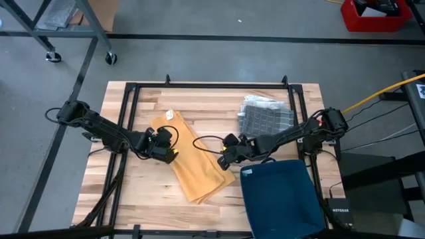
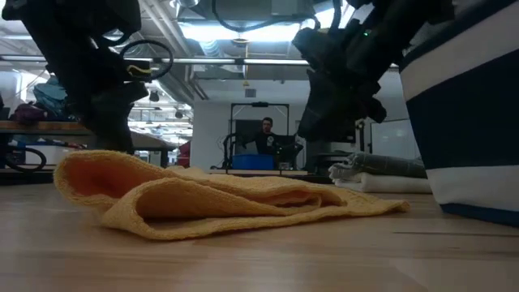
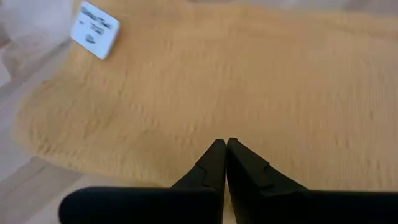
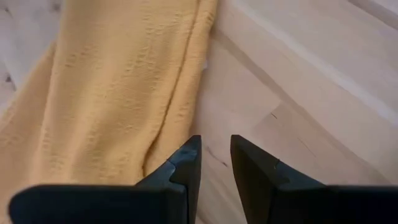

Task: Fold towel
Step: Fold yellow towel

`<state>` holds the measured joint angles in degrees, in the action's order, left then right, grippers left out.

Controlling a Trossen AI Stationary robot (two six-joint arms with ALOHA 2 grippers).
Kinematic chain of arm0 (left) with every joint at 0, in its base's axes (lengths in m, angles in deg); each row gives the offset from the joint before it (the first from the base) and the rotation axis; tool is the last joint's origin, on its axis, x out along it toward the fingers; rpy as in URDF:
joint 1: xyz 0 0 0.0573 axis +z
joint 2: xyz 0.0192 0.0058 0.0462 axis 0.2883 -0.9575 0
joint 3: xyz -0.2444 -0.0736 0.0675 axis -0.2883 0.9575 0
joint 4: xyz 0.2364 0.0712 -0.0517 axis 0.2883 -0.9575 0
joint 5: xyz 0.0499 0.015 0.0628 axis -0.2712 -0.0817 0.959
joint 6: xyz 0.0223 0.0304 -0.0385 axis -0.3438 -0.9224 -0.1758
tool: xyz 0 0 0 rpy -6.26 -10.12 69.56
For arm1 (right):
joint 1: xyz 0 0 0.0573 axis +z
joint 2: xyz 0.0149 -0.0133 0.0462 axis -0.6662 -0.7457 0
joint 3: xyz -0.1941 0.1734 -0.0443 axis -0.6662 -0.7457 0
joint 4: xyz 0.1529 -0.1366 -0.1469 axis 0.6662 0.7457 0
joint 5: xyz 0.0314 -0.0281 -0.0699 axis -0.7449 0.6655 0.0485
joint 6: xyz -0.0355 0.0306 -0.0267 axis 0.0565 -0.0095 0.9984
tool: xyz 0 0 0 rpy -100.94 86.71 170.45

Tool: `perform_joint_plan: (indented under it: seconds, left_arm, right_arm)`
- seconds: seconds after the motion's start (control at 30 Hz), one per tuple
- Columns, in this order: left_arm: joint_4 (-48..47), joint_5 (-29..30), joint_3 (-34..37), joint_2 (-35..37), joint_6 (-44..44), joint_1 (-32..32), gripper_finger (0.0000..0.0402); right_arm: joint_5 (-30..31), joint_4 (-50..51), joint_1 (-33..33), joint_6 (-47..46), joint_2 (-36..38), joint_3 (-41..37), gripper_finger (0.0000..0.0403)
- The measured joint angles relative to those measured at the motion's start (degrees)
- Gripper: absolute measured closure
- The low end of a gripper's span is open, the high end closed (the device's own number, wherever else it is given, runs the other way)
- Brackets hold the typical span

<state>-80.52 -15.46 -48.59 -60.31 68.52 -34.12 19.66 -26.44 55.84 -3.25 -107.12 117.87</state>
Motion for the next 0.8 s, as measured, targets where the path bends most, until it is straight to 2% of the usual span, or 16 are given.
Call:
perform_joint_plan:
  seconds: [0.27,0.43,0.57,0.67,0.8]
  left_arm:
    - [-0.1,-1.7,0.0,0.0,-0.4,0.0,0.0396]
    - [-0.2,-1.7,0.0,0.0,-0.3,0.0,0.0396]
    - [-0.1,-1.7,0.0,0.0,-0.3,0.1,0.0396]
    - [-0.2,-1.7,0.0,0.0,-1.3,0.1,0.0396]
    - [-1.8,-1.7,0.0,0.0,-2.1,0.1,0.0396]
  right_arm:
    - [-1.6,-0.2,0.0,0.9,-0.5,1.0,0.0319]
    - [-6.7,-0.2,0.2,-0.5,-6.0,5.6,0.036]
    - [-11.0,-0.1,0.2,3.9,-11.5,12.4,0.0393]
    - [-10.4,3.3,0.2,6.0,-14.6,16.7,0.0398]
    - [-7.9,13.5,0.2,5.2,-16.9,19.7,0.0388]
